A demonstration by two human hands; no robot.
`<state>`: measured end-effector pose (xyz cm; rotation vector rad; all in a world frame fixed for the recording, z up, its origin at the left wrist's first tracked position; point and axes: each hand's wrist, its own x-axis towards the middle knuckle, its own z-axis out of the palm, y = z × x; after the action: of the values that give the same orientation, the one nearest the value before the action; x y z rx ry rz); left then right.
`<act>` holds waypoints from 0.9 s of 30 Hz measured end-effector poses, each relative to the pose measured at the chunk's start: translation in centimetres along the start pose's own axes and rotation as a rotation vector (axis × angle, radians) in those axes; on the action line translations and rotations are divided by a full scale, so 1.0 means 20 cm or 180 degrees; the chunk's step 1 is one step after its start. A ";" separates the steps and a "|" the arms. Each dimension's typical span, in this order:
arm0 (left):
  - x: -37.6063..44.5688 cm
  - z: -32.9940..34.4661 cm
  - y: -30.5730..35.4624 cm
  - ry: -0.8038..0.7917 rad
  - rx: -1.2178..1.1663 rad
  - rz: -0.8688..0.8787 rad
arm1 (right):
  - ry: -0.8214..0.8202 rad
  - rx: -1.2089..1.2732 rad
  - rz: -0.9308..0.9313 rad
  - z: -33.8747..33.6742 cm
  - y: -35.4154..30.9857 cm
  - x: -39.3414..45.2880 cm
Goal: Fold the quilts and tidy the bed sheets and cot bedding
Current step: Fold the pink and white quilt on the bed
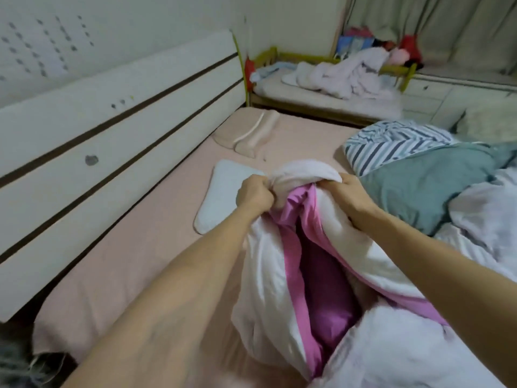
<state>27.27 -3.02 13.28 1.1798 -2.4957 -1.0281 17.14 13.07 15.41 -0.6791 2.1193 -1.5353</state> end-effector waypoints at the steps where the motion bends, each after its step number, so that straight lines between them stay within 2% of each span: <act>1: 0.04 -0.04 0.04 0.0068 -0.0221 0.0065 | 0.0178 0.0081 -0.0032 0.02 -0.04 0.00; 5: 0.38 -0.41 0.17 0.0216 -0.1305 0.0561 | 0.1017 0.0434 -0.0365 0.28 -0.34 0.07; 7: 0.53 -0.65 0.28 0.0107 -0.1551 0.0993 | 0.1394 0.0546 -0.0472 0.40 -0.55 0.13; 10: 0.61 -0.92 0.52 -0.0027 -0.1124 0.1943 | 0.2066 0.0767 -0.0551 0.46 -0.83 0.13; 13: 0.64 -1.11 0.75 -0.0008 -0.1354 0.2450 | 0.2585 0.0919 -0.0780 0.45 -1.06 0.14; 15: 0.67 -1.15 0.73 0.0051 -0.1268 0.2686 | 0.2677 0.0888 -0.0755 0.50 -1.09 0.14; 17: 0.76 -1.10 0.57 -0.0194 -0.0546 0.2780 | 0.2549 0.0763 -0.0494 0.61 -0.96 0.19; 20: 0.87 -0.89 0.14 -0.1036 0.0713 0.2757 | 0.2209 0.0163 -0.0005 0.79 -0.58 0.16; 22: 0.86 -0.74 -0.22 -0.1842 0.1364 0.2511 | 0.1652 -0.0837 0.0461 0.86 -0.32 0.11; 24: 0.84 -0.61 -0.56 -0.2620 0.1718 0.2041 | 0.0569 -0.1976 0.1156 0.94 -0.13 0.05; 25: 0.82 -0.55 -0.73 -0.2959 0.1826 0.1740 | -0.0171 -0.2482 0.1566 1.00 -0.05 0.02; 27: 0.81 -0.48 -0.93 -0.3167 0.1803 0.1434 | -0.1789 -0.3366 0.2187 1.15 0.04 0.02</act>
<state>31.96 -28.13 6.30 0.0461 -3.7359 -0.9228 30.61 -3.91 7.92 -0.4912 2.2079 0.1958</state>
